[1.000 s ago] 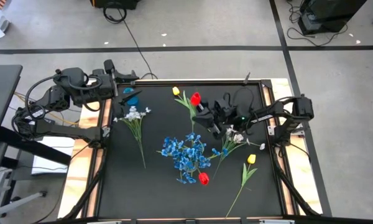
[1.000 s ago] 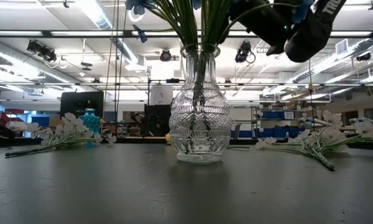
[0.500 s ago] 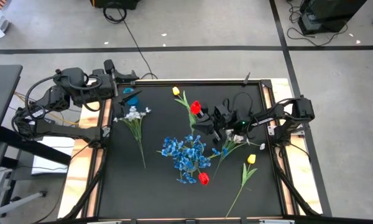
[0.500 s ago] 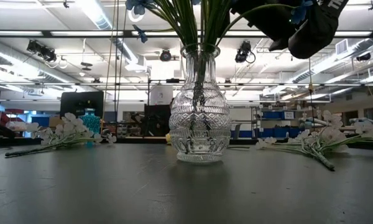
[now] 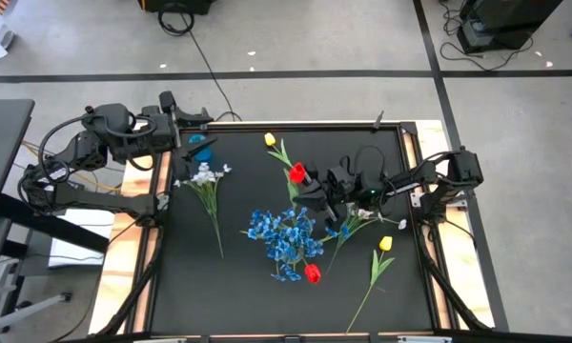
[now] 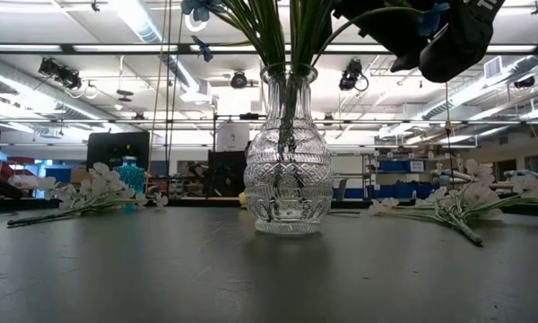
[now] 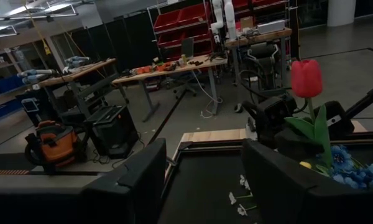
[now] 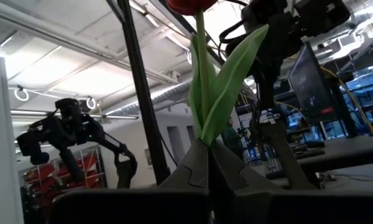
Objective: Sort flowers into vase by color
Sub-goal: Put the red flower into the transparent vase
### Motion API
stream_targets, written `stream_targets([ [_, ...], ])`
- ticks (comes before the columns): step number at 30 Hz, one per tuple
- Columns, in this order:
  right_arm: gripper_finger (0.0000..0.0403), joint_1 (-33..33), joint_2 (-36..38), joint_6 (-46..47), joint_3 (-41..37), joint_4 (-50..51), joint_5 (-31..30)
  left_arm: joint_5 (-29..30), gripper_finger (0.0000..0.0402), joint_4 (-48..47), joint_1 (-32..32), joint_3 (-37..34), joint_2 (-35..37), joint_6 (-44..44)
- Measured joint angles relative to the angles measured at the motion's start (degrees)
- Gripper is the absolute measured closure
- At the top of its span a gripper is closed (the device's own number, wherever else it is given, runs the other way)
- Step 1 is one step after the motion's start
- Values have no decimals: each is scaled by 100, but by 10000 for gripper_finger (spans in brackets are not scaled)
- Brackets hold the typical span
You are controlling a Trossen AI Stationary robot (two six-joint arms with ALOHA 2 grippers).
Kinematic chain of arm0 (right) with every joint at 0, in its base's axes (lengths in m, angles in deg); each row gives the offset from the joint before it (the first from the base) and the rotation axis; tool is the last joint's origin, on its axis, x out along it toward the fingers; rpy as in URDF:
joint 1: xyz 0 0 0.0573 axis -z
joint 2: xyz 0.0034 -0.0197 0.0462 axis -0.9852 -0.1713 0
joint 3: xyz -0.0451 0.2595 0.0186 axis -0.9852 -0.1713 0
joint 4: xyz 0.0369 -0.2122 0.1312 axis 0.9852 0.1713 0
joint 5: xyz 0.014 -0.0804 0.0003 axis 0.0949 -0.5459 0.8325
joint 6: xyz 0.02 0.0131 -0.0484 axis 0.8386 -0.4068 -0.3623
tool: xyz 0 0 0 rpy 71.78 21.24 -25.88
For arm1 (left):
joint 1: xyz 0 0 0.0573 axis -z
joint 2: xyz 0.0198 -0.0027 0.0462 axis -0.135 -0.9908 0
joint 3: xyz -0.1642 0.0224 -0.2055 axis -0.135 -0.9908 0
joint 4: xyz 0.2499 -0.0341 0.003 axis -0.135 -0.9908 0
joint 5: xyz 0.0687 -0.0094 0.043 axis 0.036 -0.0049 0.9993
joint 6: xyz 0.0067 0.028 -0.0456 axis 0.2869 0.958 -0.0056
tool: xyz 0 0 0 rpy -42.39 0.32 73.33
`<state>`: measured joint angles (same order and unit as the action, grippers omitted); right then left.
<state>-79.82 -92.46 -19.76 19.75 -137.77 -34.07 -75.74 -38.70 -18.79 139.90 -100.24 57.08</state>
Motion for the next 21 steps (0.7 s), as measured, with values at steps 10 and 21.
stream_targets([
  [10,399,-23,0,-283,0,-111,146,-1,186,0,-2,-2,-2,0],
  [21,399,-210,0,-499,0,-155,1,0,186,-1,1,1,-1,0],
])
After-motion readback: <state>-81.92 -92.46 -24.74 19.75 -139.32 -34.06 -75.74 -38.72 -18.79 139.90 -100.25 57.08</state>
